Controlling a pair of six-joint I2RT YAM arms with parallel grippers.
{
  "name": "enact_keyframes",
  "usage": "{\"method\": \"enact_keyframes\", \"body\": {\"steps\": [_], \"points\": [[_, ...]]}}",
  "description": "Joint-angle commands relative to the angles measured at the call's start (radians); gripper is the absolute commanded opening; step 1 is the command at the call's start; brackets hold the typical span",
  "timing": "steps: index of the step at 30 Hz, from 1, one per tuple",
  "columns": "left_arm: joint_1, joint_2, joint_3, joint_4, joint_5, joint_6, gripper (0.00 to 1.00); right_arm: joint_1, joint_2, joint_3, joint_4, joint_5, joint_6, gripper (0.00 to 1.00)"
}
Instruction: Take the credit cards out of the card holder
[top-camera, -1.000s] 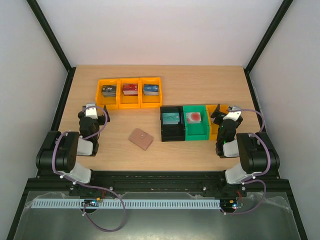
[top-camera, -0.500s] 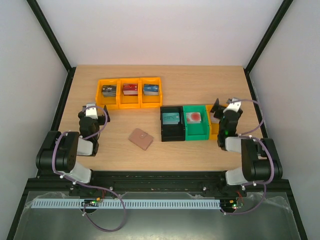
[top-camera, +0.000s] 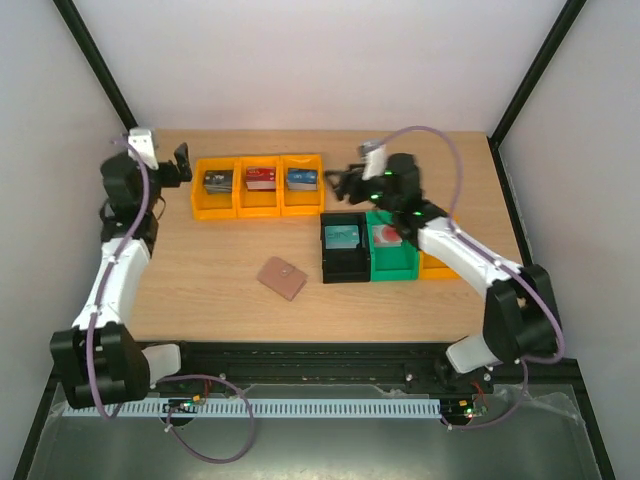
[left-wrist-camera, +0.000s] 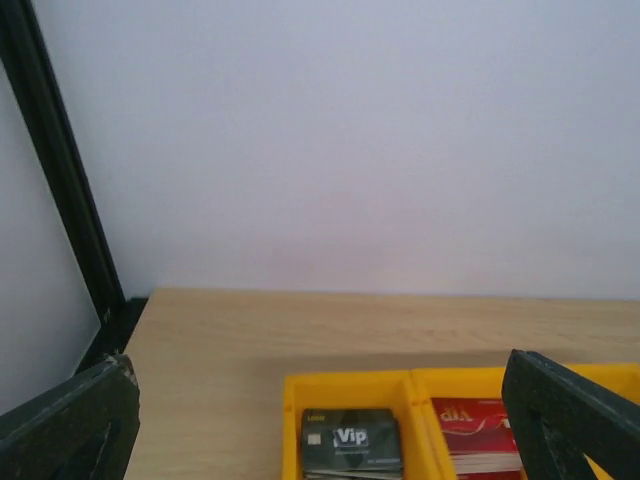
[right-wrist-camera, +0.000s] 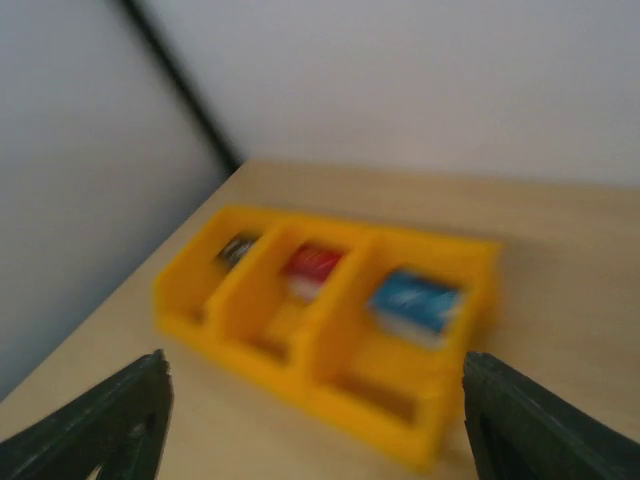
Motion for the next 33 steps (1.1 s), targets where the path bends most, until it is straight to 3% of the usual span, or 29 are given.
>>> {"method": "enact_keyframes", "body": {"steps": [1, 8, 12, 15, 25, 33], "points": [[0.024, -0.045, 0.232, -0.599, 0.159, 0.086, 0.99, 0.195, 0.163, 0.205, -0.409, -0.035, -0.076, 0.74], [0.031, -0.126, 0.344, -0.851, 0.323, 0.077, 0.99, 0.424, 0.488, 0.476, -0.703, 0.126, -0.154, 0.67], [0.036, -0.154, 0.222, -0.777, 0.470, -0.036, 1.00, 0.475, 0.672, 0.637, -0.866, 0.139, -0.191, 0.57], [0.035, -0.148, 0.177, -0.747, 0.501, -0.068, 0.99, 0.503, 0.761, 0.708, -0.953, 0.090, -0.235, 0.56], [0.035, -0.159, 0.157, -0.739, 0.523, -0.069, 0.99, 0.515, 0.825, 0.696, -1.023, 0.115, -0.255, 0.59], [0.035, -0.171, 0.150, -0.743, 0.550, -0.058, 0.99, 0.514, 0.739, 0.777, -1.074, -0.004, -0.340, 0.66]]}}
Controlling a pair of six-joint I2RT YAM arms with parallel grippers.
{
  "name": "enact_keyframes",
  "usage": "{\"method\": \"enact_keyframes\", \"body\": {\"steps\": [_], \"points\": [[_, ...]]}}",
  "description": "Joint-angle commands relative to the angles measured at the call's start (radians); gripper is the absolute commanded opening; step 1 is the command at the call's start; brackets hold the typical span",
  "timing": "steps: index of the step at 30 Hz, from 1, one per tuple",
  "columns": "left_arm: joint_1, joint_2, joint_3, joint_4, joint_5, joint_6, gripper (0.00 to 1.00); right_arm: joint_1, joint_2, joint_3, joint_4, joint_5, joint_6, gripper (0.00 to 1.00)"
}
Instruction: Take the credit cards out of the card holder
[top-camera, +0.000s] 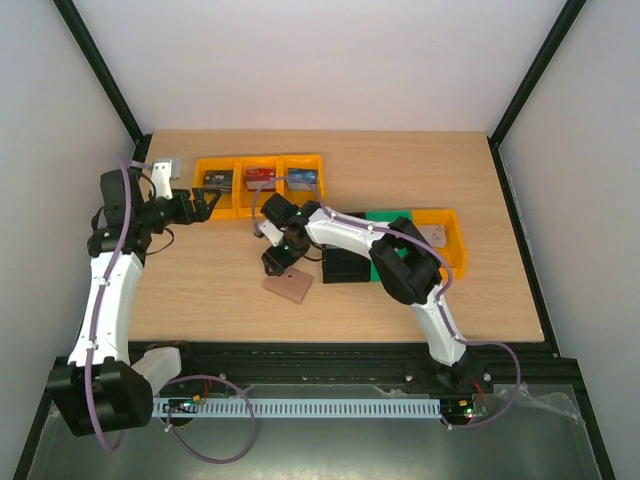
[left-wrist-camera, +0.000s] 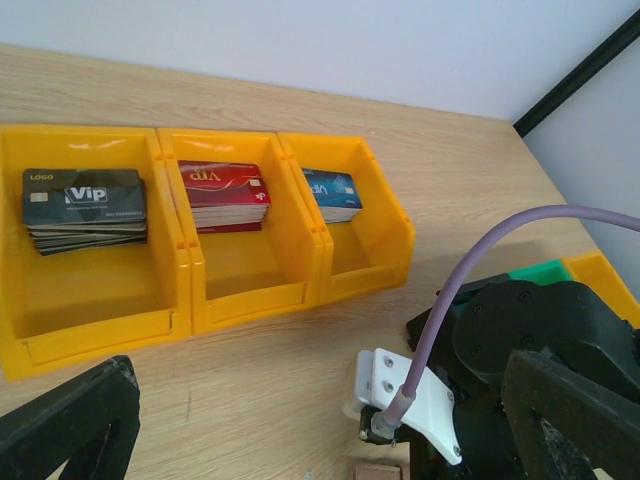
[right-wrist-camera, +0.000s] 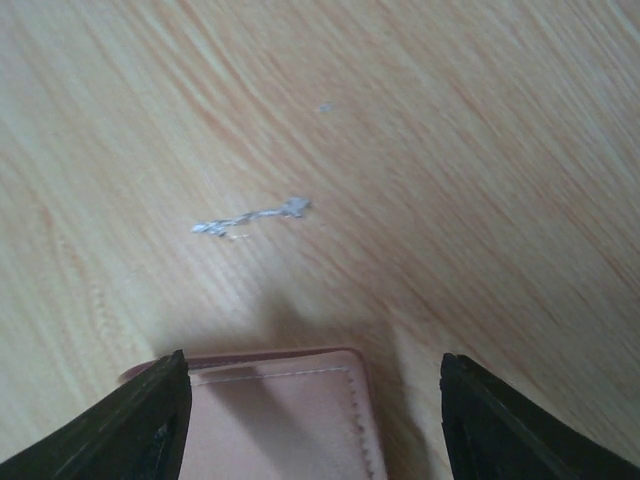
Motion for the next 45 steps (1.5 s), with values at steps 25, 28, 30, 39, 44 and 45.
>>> {"method": "enact_keyframes", "body": {"steps": [25, 28, 30, 39, 44, 45], "points": [[0.009, -0.031, -0.027, 0.002, 0.070, 0.013, 1.00, -0.018, -0.042, -0.078, 0.009, -0.223, 0.006, 0.02], [0.014, -0.030, -0.030, 0.003, 0.075, 0.015, 1.00, -0.032, -0.080, -0.083, 0.037, -0.275, 0.038, 0.02], [0.015, -0.029, -0.033, 0.006, 0.077, 0.013, 0.99, -0.035, -0.126, -0.096, 0.069, -0.291, 0.058, 0.02], [0.025, -0.022, -0.018, 0.000, 0.141, 0.006, 0.99, -0.050, -0.420, -0.166, 0.312, -0.235, 0.204, 0.02], [0.021, -0.025, 0.052, -0.058, 0.215, 0.057, 0.99, -0.055, -0.590, -0.242, 0.530, -0.118, 0.321, 0.02], [0.018, -0.028, 0.061, -0.071, 0.244, 0.067, 0.99, -0.054, -0.620, -0.261, 0.579, -0.093, 0.341, 0.02]]}}
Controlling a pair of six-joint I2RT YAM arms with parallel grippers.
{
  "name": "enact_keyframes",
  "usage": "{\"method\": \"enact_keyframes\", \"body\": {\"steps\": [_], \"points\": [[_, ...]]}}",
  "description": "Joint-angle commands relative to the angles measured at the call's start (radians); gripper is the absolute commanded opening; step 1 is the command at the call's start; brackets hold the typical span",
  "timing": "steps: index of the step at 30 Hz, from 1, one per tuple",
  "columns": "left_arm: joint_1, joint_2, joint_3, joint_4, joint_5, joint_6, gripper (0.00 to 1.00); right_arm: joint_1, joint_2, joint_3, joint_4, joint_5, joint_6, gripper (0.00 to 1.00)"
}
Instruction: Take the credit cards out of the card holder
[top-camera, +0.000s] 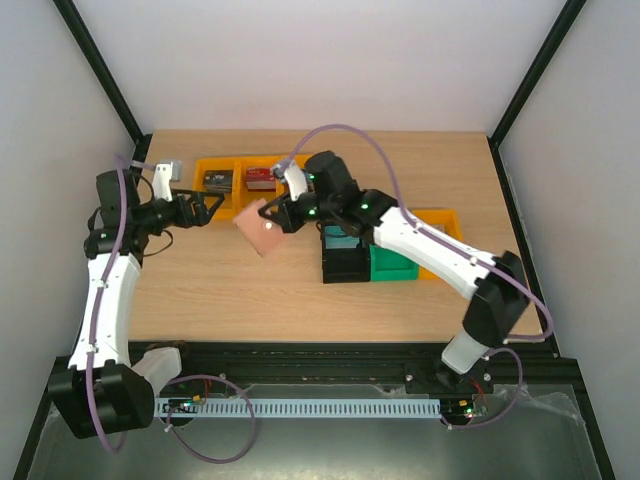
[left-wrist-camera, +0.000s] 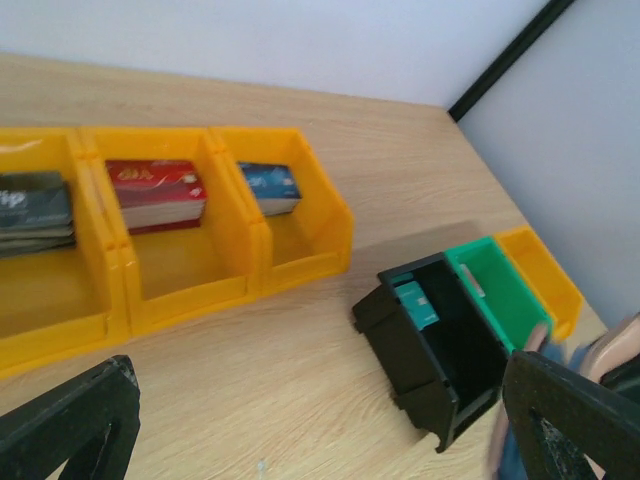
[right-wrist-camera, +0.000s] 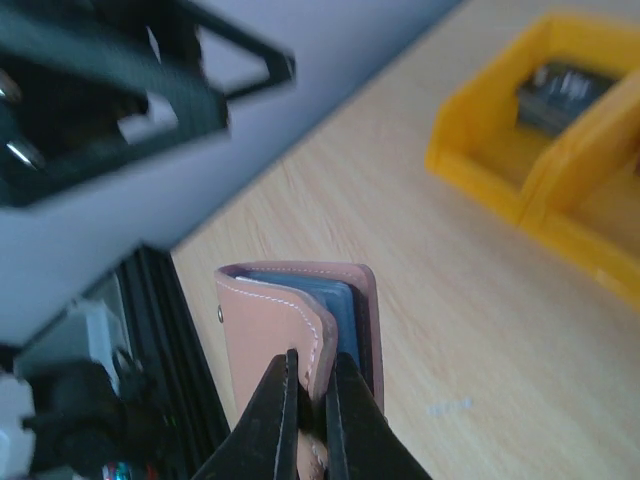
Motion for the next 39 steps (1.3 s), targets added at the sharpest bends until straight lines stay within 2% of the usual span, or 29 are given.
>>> {"method": "enact_keyframes", "body": {"steps": [1, 5, 9, 12, 15, 19, 22, 25, 27, 29, 30, 31, 32, 35, 36, 38, 39], "points": [[-0.006, -0.017, 0.081, -0.064, 0.145, 0.061, 0.99, -0.006, -0.138, -0.074, 0.284, 0.131, 0.143, 0.02], [-0.053, -0.015, 0.182, -0.230, 0.283, 0.218, 0.99, -0.007, -0.238, -0.152, 0.472, 0.227, 0.230, 0.02], [-0.100, 0.008, 0.379, -0.479, 0.350, 0.426, 0.99, -0.006, -0.277, -0.178, 0.592, 0.213, 0.296, 0.02], [-0.127, 0.017, 0.433, -0.435, 0.382, 0.319, 1.00, -0.006, -0.296, -0.211, 0.687, 0.159, 0.340, 0.02], [-0.179, 0.009, 0.391, -0.330, 0.386, 0.153, 0.99, -0.005, -0.307, -0.257, 0.790, 0.113, 0.393, 0.02], [-0.217, -0.003, 0.340, -0.221, 0.326, 0.066, 0.97, -0.004, -0.299, -0.265, 0.839, 0.031, 0.408, 0.02], [-0.218, 0.011, 0.331, -0.186, 0.284, 0.034, 0.85, -0.004, -0.296, -0.266, 0.863, -0.030, 0.409, 0.02], [-0.244, 0.020, 0.321, -0.144, 0.309, -0.006, 0.62, 0.005, -0.286, -0.264, 0.866, -0.052, 0.406, 0.02], [-0.262, 0.019, 0.302, -0.122, 0.323, -0.020, 0.40, 0.009, -0.274, -0.261, 0.866, -0.058, 0.405, 0.02], [-0.263, 0.014, 0.288, -0.122, 0.345, -0.013, 0.13, 0.009, -0.264, -0.252, 0.849, -0.062, 0.399, 0.02], [-0.262, 0.007, 0.286, -0.133, 0.348, 0.000, 0.06, 0.009, -0.266, -0.247, 0.829, -0.056, 0.387, 0.02], [-0.259, -0.001, 0.284, -0.144, 0.348, 0.016, 0.03, 0.008, -0.272, -0.240, 0.792, -0.038, 0.358, 0.02], [-0.256, -0.008, 0.281, -0.150, 0.343, 0.023, 0.02, 0.009, -0.282, -0.232, 0.740, 0.001, 0.324, 0.07], [-0.243, -0.027, 0.260, -0.141, 0.251, -0.006, 0.02, 0.009, -0.324, -0.211, 0.545, 0.277, 0.228, 0.47], [-0.240, -0.031, 0.252, -0.133, 0.193, -0.034, 0.02, 0.009, -0.335, -0.207, 0.487, 0.392, 0.205, 0.51], [-0.236, -0.033, 0.241, -0.126, 0.088, -0.061, 0.02, 0.020, -0.347, -0.193, 0.390, 0.605, 0.150, 0.52], [-0.234, -0.032, 0.237, -0.125, 0.052, -0.063, 0.02, 0.036, -0.344, -0.182, 0.351, 0.654, 0.116, 0.52]]}}
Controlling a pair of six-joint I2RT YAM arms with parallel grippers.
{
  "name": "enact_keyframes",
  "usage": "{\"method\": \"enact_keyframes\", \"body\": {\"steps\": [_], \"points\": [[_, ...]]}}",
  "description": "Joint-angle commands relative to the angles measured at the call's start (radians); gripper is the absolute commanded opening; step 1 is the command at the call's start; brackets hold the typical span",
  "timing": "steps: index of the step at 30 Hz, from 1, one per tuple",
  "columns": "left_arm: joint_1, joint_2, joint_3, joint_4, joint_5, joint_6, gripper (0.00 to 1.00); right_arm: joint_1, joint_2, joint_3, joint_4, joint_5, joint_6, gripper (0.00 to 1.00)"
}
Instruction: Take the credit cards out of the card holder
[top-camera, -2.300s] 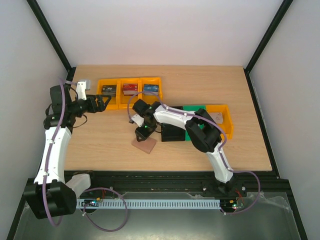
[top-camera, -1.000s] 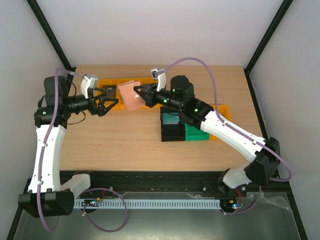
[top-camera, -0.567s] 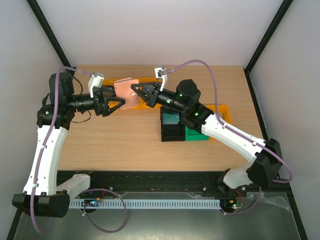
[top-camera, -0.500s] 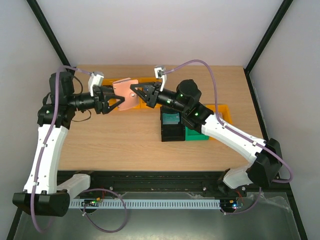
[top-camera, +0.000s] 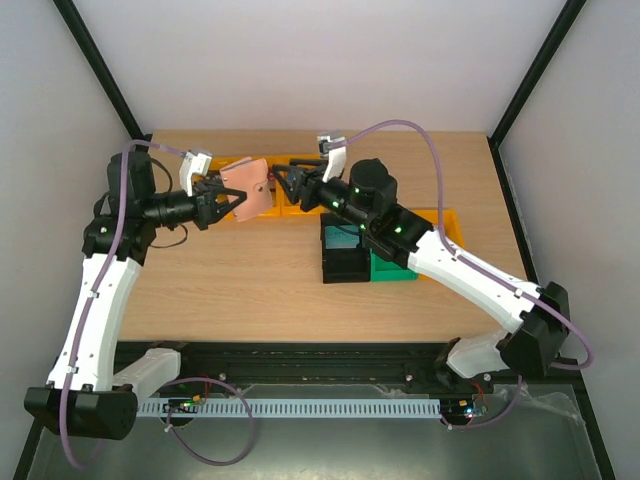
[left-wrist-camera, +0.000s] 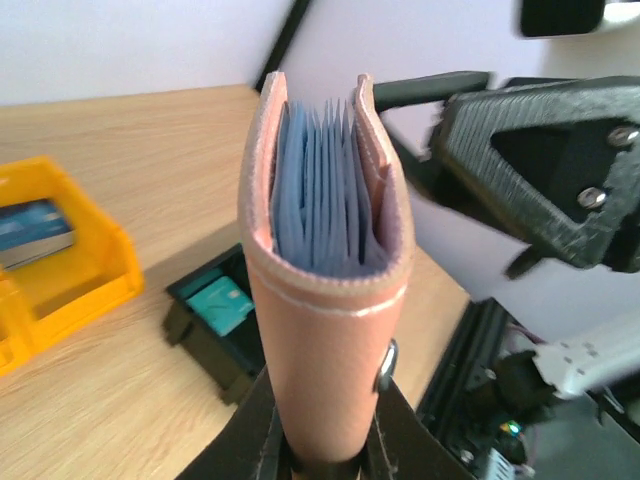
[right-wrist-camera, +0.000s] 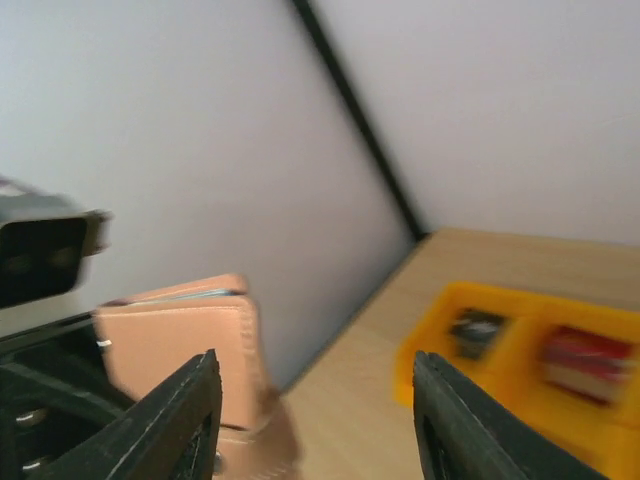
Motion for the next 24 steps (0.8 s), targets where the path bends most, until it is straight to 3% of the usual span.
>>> {"method": "enact_keyframes", "body": {"steps": [1, 8, 12, 19, 22, 24], "points": [[0.012, -0.018, -0.017, 0.038, -0.201, -0.058, 0.02, 0.043, -0.036, 0.072, -0.238, 0.405, -0.171, 0.52], [0.021, -0.025, -0.033, 0.046, -0.196, -0.072, 0.02, 0.223, 0.082, 0.158, -0.289, 0.540, -0.324, 0.42], [0.027, -0.032, -0.043, 0.046, -0.185, -0.071, 0.02, 0.232, 0.146, 0.222, -0.292, 0.497, -0.324, 0.38], [0.029, -0.032, -0.045, 0.046, -0.154, -0.068, 0.02, 0.232, 0.232, 0.310, -0.354, 0.552, -0.342, 0.32], [0.028, -0.032, -0.045, 0.046, -0.138, -0.066, 0.02, 0.233, 0.257, 0.321, -0.372, 0.597, -0.346, 0.26], [0.029, -0.032, -0.043, 0.044, -0.134, -0.064, 0.02, 0.233, 0.281, 0.359, -0.400, 0.644, -0.342, 0.17]]}}
